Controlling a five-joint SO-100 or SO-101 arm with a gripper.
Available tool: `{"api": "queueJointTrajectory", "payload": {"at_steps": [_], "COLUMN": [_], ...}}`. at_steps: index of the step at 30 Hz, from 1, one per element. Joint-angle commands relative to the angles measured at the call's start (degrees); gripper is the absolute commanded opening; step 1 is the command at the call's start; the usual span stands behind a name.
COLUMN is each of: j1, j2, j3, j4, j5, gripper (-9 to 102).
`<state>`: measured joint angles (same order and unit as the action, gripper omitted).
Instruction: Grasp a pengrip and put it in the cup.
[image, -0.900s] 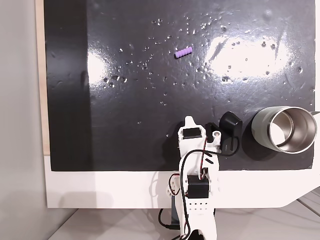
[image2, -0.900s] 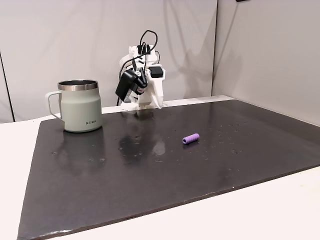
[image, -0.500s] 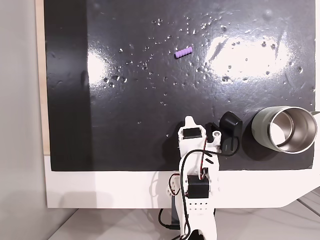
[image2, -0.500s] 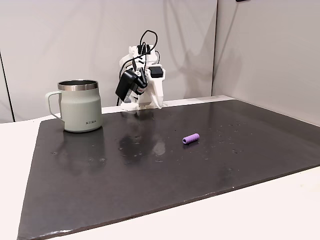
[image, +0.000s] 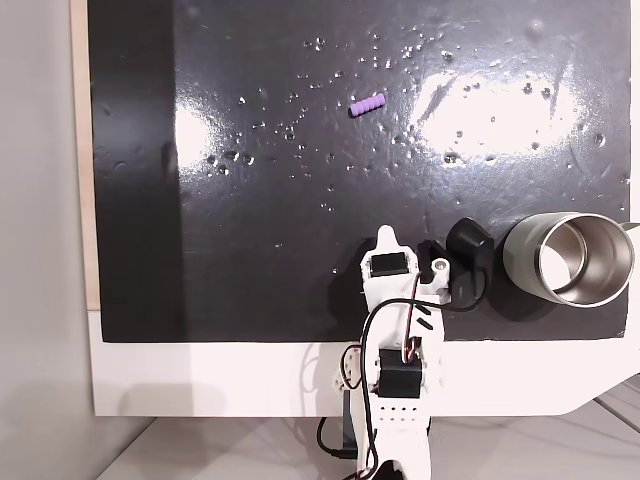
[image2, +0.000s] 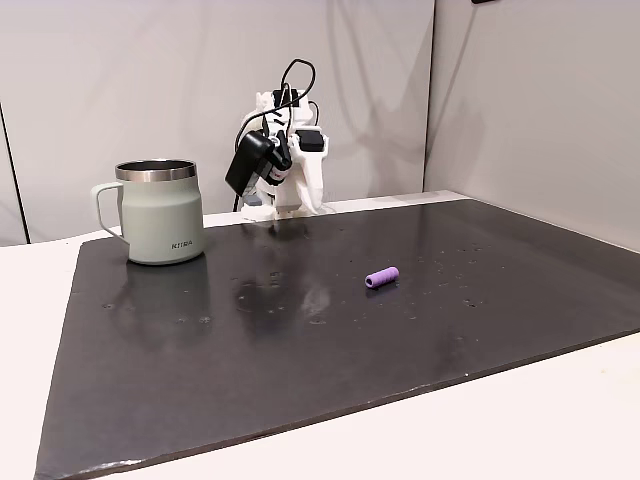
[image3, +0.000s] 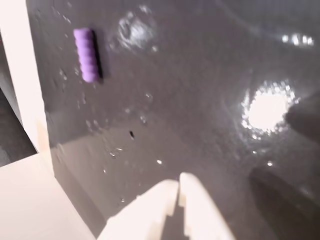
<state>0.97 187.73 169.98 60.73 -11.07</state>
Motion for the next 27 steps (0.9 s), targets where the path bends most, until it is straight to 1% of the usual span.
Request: {"api": "queueJointTrajectory", "payload": {"at_steps": [1,6,15,23,27], "j1": [0.4,-0.8,-2.8,-3.5,-3.7], "j2": [-6.7,-27.3,-56.8,-76.1,-85.0], "j3": [-9.5,-25.0,-49.7,-64.2,-70.3], "j4": [-2.8,-5.4,-3.3,-2.0,-2.2], "j5": [-1.0,1.6,2.4,3.0,4.1], "gripper": [0,0,2,14,18]}}
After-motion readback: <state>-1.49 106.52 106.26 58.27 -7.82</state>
